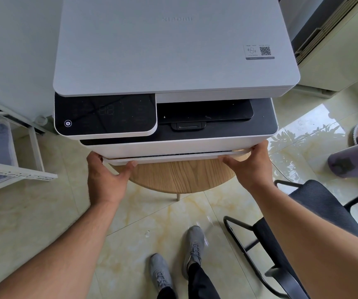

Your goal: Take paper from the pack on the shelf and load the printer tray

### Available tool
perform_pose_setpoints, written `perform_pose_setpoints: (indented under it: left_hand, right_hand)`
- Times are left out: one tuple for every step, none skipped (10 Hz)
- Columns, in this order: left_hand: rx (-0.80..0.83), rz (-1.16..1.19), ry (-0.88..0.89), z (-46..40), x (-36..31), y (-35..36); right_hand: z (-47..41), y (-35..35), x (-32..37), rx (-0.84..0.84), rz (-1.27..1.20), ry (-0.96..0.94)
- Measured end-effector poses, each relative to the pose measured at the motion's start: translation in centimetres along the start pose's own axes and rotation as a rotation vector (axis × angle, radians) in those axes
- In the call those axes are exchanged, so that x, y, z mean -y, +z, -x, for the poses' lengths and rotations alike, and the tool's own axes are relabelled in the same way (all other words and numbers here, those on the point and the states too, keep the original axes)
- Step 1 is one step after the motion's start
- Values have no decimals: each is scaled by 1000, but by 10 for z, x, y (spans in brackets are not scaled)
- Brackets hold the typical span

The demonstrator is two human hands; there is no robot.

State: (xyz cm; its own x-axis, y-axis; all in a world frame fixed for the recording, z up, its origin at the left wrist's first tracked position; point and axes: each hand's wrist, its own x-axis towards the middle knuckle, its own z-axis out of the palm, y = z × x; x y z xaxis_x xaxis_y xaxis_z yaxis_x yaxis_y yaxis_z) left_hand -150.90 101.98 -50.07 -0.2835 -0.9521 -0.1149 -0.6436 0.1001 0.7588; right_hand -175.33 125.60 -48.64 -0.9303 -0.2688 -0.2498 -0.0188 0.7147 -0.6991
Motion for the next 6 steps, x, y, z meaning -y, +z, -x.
perform_pose_setpoints:
  left_hand:
    - [-29,10,-20,-1,-2,3]
    - [-61,-7,-22,-3,-1,6]
    - [-64,-24,-20,-1,-2,6]
    - [-34,-52,-22,2,-4,3]
    - [5,-85,-24,0,-1,-9]
    - [44,-111,-78,6,-4,-33]
  right_hand:
    - [-2,2,2,-31,-6,15]
    - [-3,3,3,-54,-13,23]
    - [-2,3,2,-57,-11,28]
    - [2,-2,0,-33,23,13]
    - [9,-17,0,7,99,-16]
    - [25,-38,-1,-16,188,-53]
